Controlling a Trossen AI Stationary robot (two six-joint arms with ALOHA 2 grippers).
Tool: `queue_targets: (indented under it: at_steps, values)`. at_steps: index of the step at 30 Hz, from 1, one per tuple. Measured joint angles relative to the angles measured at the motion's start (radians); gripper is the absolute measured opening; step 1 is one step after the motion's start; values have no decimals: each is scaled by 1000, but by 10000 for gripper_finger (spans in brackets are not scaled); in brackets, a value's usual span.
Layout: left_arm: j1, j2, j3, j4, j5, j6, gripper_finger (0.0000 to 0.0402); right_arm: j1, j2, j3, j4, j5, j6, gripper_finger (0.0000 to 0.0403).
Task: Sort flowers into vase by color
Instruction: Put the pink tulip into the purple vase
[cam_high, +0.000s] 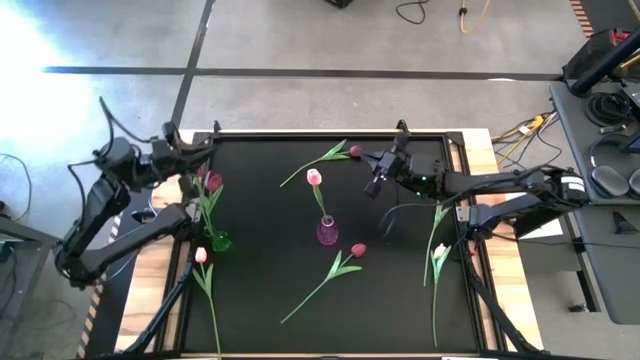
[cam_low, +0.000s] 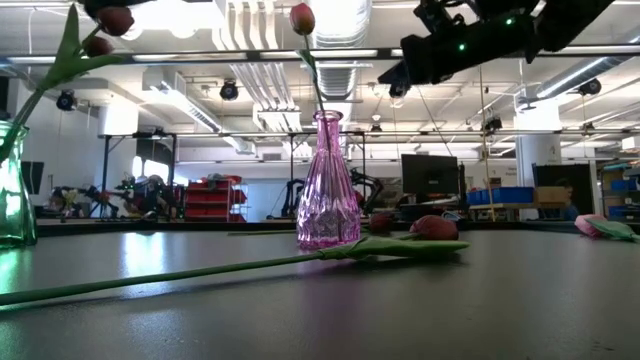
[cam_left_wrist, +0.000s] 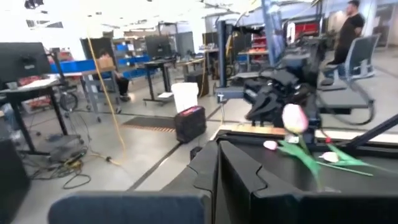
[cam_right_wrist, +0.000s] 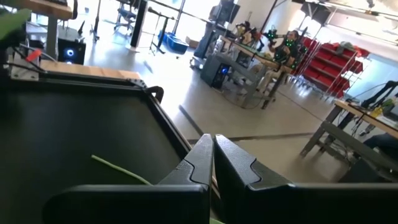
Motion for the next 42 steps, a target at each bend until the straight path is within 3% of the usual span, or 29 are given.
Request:
queue_targets:
  at_steps: [9, 16, 25, 31, 42]
  values:
    - [28, 229, 28, 192, -37, 28, 0, 0, -149, 1, -158, 0, 43, 9]
    - [206, 337, 28, 258, -28, -7, 0, 0, -177, 1, -203, 0, 43, 9]
    - [465, 466, -51, 449, 169, -91, 0, 0, -174, 1, -213, 0, 43, 9]
    - [478, 571, -174, 699, 221, -140, 0, 1, -175, 1, -213, 0, 43, 9]
    - [444, 636, -377, 927, 253, -136, 0, 1, -175, 1, -234, 0, 55, 9]
